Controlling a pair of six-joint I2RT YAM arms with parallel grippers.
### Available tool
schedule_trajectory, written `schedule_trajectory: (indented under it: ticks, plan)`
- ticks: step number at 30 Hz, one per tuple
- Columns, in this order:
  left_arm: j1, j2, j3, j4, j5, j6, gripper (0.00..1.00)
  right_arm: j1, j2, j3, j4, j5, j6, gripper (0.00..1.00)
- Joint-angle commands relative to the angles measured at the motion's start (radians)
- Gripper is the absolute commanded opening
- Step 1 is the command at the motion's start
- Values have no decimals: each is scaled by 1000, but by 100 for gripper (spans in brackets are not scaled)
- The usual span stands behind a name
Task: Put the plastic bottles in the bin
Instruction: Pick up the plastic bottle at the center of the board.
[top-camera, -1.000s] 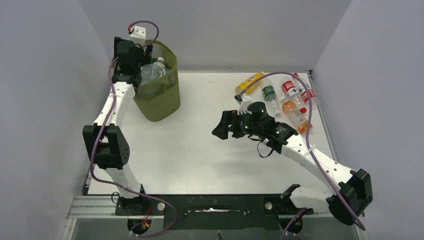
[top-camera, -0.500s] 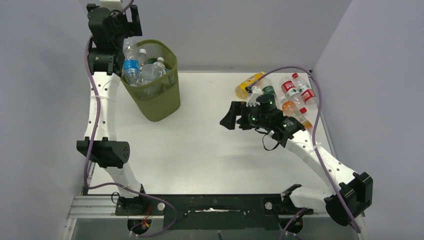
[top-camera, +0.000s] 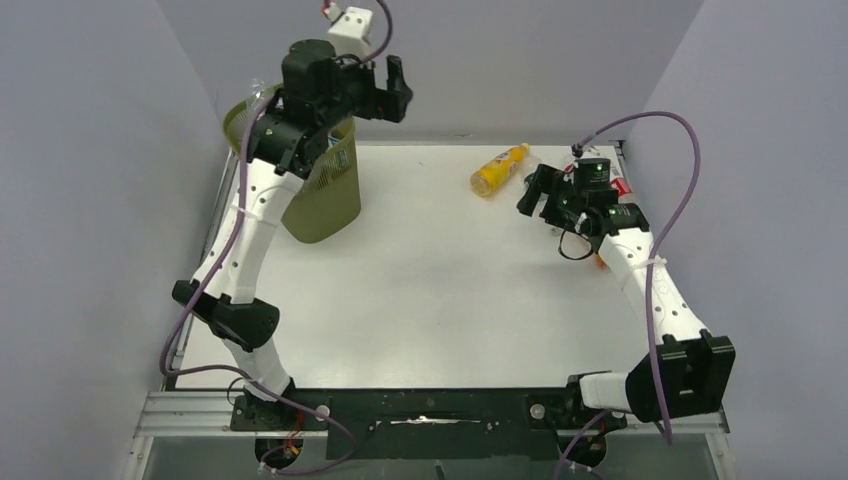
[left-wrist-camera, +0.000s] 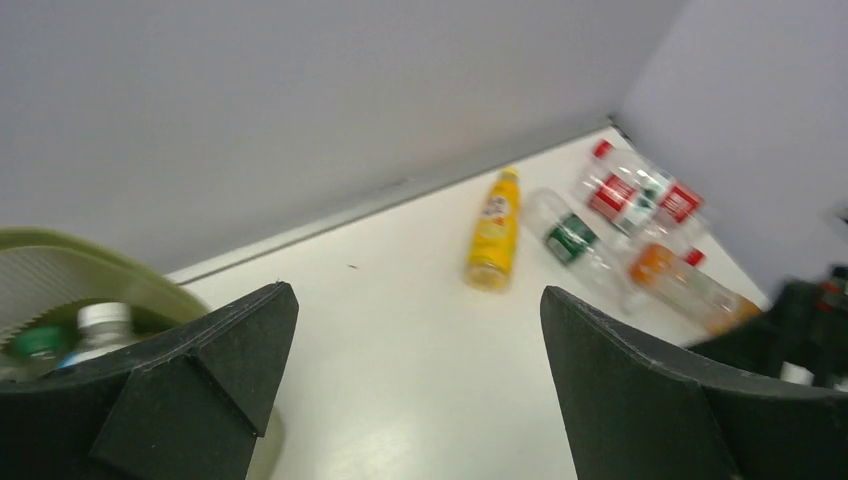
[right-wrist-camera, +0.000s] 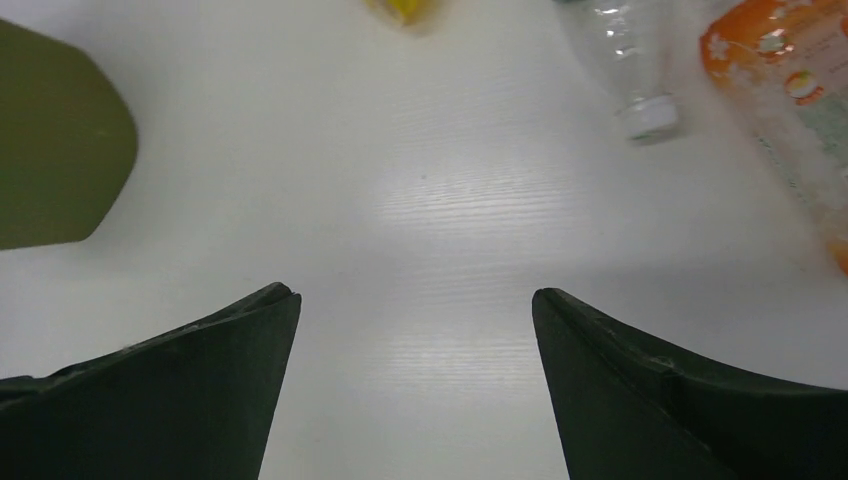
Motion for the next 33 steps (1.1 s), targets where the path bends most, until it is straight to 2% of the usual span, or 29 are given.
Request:
schedule_trajectory:
  ticks: [1, 5, 8, 14, 23, 33]
  plan:
    - [-129, -79, -66, -6, 37, -63, 94, -52, 82, 52, -23, 112, -71, 88]
    - [-206, -122, -220, 43, 29, -91, 94, -78, 166, 38, 17, 166, -102, 82]
    - [-219, -169, -339, 80, 37, -116, 94, -93, 226, 41, 41, 190, -124, 76]
    - [-223, -244, -501, 139, 61, -149, 94, -109, 327, 56, 89, 244, -176, 73]
    - [-228, -289, -601, 152, 78, -160, 94, -118, 503, 169, 121, 282, -244, 71]
    - [-230, -272, -605, 151, 85, -148, 94, -133, 607, 196, 162, 282, -300, 70]
